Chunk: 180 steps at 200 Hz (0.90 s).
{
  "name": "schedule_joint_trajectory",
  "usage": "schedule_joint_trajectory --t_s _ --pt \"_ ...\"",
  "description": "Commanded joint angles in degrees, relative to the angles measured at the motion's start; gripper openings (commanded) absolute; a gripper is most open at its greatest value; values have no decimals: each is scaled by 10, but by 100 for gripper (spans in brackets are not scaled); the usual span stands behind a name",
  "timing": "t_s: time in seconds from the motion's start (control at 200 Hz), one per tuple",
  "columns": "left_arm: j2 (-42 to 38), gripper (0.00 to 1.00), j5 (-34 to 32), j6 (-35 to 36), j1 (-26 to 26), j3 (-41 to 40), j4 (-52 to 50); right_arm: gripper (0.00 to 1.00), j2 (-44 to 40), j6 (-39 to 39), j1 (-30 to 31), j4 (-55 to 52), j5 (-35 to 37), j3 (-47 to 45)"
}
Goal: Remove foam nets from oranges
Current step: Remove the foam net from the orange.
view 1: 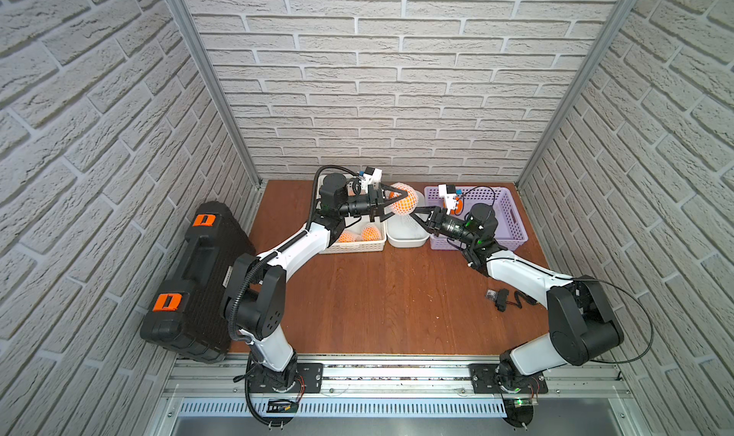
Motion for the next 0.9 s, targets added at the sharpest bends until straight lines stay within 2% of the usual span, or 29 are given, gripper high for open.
schedule_joint_trajectory --t_s 0.0,0.225,0.47,0.71,0.895 --pt "-9 50 16 16 -4 -5 11 29 -22 6 -2 55 -14 2" --pt "-6 49 18 27 -4 2 -8 29 -34 0 -2 55 -28 1" --pt "-4 46 18 37 -4 12 -28 28 -81 -44 -2 4 -33 -8" --pt "1 43 20 21 -10 14 -9 30 -74 -8 -3 71 -51 -13" --pt "-6 42 25 7 -14 17 10 35 -51 3 -3 72 -50 -4"
